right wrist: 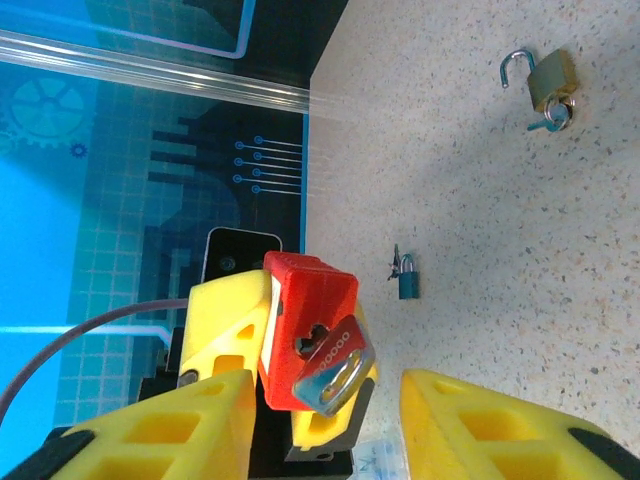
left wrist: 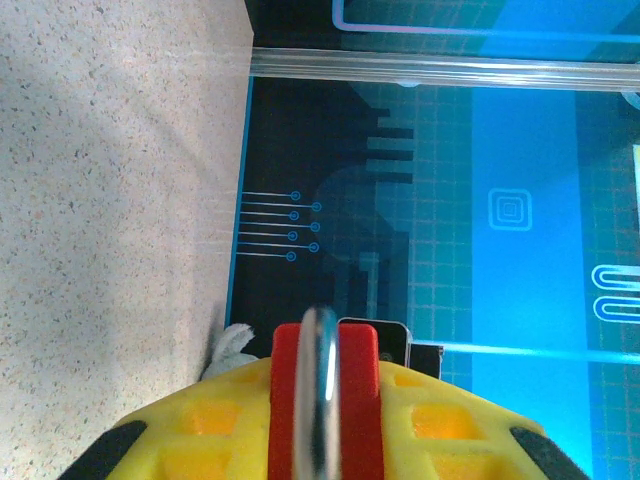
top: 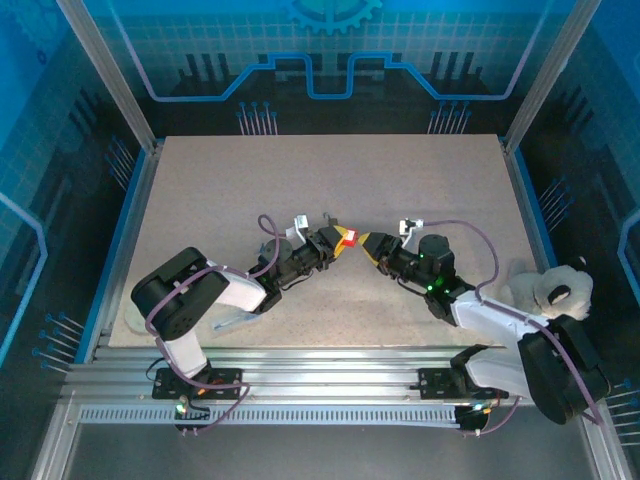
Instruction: Lock with the key
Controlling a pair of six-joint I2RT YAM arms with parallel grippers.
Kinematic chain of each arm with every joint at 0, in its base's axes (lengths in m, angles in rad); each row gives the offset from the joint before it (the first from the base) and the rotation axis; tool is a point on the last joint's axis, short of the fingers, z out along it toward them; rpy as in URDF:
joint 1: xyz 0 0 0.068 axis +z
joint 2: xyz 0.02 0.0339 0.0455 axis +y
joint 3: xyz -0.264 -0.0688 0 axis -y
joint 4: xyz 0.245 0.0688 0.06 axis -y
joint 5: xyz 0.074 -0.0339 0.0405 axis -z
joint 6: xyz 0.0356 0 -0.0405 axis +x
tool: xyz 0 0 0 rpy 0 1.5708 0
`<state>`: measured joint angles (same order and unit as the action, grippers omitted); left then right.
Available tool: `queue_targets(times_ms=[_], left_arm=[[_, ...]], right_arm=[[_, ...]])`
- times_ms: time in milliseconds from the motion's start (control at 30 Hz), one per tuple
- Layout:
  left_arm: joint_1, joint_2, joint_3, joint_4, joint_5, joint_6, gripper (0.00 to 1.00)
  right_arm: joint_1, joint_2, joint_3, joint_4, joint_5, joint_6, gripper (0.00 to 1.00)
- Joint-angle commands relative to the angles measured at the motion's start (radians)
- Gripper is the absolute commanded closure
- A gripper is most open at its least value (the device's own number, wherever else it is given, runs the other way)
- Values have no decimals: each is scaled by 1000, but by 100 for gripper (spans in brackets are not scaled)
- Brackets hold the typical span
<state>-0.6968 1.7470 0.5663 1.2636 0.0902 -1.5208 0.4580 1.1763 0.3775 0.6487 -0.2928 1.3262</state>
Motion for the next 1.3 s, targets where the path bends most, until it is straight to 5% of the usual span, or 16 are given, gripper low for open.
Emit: queue_targets(times_ms=[0, 700, 1267], left_arm=[[-9, -8, -13, 137, -1, -17, 100], [-10, -7, -17, 138, -4, -35, 100], [-7, -2, -20, 137, 8, -47, 100]], right_arm=[[8, 12, 10, 69, -5, 2, 62], [-7, 90, -7, 178, -41, 16, 80], [-58, 134, -26, 278, -127, 1, 81]])
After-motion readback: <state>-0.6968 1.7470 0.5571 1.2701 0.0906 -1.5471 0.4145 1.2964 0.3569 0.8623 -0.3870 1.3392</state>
